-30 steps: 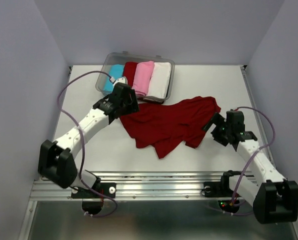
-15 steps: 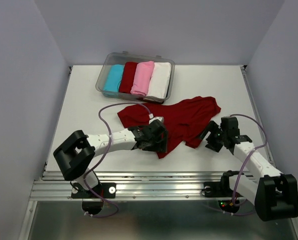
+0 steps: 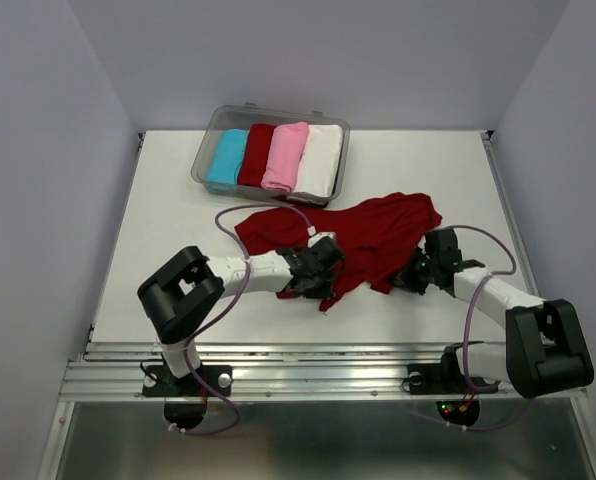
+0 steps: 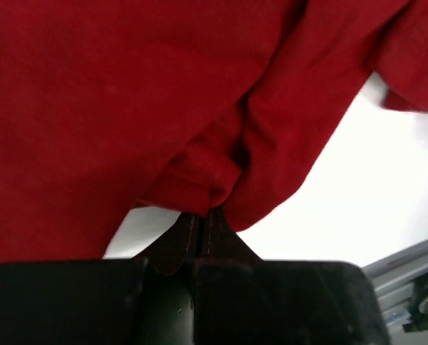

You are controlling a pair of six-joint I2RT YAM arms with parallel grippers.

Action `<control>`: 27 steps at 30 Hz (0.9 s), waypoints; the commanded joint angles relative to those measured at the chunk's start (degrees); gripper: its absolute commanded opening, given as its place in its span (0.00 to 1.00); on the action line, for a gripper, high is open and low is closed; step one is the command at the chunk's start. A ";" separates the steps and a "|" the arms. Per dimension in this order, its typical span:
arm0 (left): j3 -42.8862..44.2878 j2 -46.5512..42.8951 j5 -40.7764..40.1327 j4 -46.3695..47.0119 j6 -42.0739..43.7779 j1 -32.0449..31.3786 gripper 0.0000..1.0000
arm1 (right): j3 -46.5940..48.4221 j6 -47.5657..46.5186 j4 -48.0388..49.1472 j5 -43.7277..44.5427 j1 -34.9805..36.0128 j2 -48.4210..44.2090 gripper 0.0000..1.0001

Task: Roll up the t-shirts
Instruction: Pick up the T-shirt from the center of the board.

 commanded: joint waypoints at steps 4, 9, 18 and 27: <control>12.76 -4.93 -10.64 -13.42 7.93 8.51 0.00 | 19.69 -5.92 -7.48 12.50 -0.17 -1.64 0.01; 28.50 -11.63 -11.36 -20.02 17.08 19.60 0.00 | 45.56 -13.58 -18.20 19.36 -2.64 3.37 0.01; 38.02 -22.95 -4.96 -22.68 22.72 28.30 0.00 | 67.91 -19.12 -25.16 26.83 -2.64 -1.88 0.01; 39.42 -27.81 0.60 -22.58 24.04 33.24 0.00 | 72.04 -21.40 -27.10 29.83 -2.64 -7.69 0.01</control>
